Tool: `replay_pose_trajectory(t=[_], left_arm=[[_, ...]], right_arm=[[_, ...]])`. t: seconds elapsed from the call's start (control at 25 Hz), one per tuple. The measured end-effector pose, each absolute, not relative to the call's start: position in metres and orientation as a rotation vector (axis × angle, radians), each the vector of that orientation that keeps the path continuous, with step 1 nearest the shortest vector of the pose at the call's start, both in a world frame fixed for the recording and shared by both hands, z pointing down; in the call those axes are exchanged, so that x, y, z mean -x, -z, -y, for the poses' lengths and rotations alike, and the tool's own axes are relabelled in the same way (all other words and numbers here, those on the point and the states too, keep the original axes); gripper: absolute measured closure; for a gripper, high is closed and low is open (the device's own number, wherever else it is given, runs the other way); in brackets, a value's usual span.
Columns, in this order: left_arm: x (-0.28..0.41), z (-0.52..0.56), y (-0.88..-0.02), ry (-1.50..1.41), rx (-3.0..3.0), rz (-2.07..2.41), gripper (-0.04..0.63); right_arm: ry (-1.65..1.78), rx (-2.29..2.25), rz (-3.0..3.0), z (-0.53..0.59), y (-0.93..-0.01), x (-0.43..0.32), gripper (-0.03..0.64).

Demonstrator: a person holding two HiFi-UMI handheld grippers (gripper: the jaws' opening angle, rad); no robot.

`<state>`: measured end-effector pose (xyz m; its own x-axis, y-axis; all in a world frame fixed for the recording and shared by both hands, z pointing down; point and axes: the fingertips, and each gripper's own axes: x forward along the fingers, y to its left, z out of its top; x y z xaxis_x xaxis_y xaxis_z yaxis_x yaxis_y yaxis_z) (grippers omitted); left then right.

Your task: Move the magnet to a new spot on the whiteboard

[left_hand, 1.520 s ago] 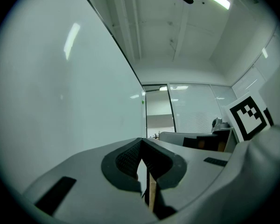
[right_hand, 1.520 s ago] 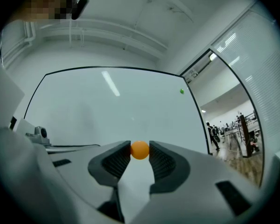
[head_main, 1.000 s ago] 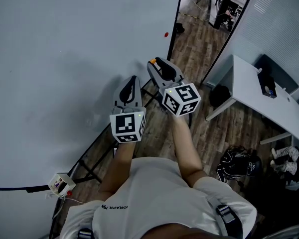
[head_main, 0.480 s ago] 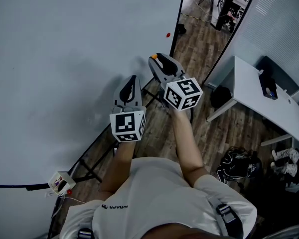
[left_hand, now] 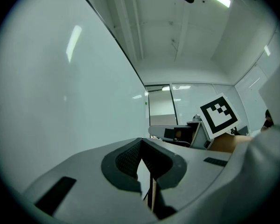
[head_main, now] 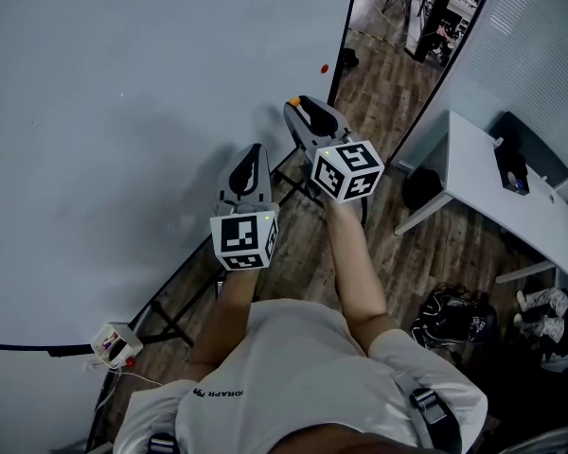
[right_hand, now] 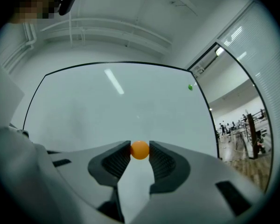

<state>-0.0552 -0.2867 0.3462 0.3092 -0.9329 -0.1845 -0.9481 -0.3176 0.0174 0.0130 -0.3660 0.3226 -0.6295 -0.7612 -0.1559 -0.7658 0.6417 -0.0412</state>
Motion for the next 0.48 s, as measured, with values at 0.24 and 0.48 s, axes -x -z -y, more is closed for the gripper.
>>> replay_pose_trajectory(t=[0.24, 0.48], left_arm=[[0.056, 0.284, -0.345, -0.243, 2.445, -1.783, 0.593], [0.056, 0.281, -0.344, -0.244, 2.442, -1.787, 0.592]], right_arm=[[-0.063, 1.258, -2.729, 0.373, -0.318, -0.008, 0.485], [-0.027, 1.218, -2.735, 0.385, -0.312, 0.0, 0.485]])
